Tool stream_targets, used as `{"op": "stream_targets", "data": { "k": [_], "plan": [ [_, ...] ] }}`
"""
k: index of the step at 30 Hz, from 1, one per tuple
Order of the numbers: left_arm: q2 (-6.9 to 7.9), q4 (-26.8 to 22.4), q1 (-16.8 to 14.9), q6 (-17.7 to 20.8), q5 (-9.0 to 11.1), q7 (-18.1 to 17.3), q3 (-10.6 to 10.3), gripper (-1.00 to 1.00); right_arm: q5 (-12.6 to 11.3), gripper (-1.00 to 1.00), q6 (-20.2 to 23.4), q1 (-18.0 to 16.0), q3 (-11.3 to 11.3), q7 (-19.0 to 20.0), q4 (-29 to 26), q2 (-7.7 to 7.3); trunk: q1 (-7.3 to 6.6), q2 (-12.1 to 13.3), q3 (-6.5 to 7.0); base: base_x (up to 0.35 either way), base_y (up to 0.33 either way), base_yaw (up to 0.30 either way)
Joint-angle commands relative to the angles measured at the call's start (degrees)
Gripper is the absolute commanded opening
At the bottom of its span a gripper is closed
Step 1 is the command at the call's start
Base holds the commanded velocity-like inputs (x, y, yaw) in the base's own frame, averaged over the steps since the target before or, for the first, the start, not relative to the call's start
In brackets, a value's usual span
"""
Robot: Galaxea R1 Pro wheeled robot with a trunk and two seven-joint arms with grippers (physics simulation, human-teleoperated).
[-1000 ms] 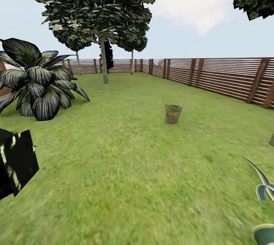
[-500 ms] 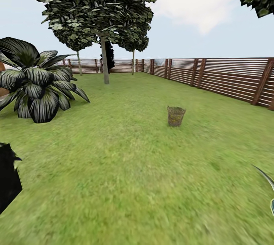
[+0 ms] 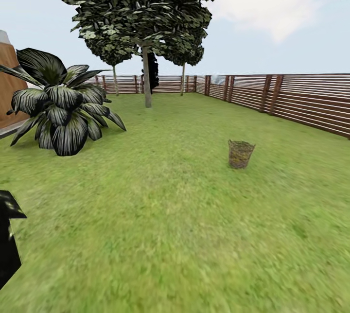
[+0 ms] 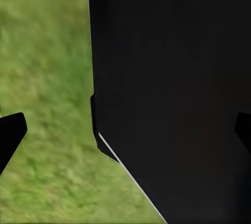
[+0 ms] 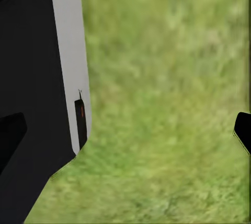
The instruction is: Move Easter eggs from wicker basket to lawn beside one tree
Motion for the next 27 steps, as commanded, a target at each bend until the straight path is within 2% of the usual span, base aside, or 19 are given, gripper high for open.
{"op": "stream_targets", "data": {
  "k": [1, 27],
  "plan": [
    [0.01, -0.11, 0.04, 0.01, 0.01, -0.03, 0.01, 1.00, 0.03, 1.00, 0.02, 0.00, 0.01, -0.01, -0.02, 0.00, 0.04, -0.01, -0.03, 0.344, 0.000, 0.010],
    [0.00, -0.11, 0.04, 0.01, 0.01, -0.05, 0.01, 1.00, 0.04, 1.00, 0.02, 0.00, 0.06, -0.01, -0.01, -0.02, 0.04, -0.01, -0.03, 0.344, 0.000, 0.001]
  ]
}}
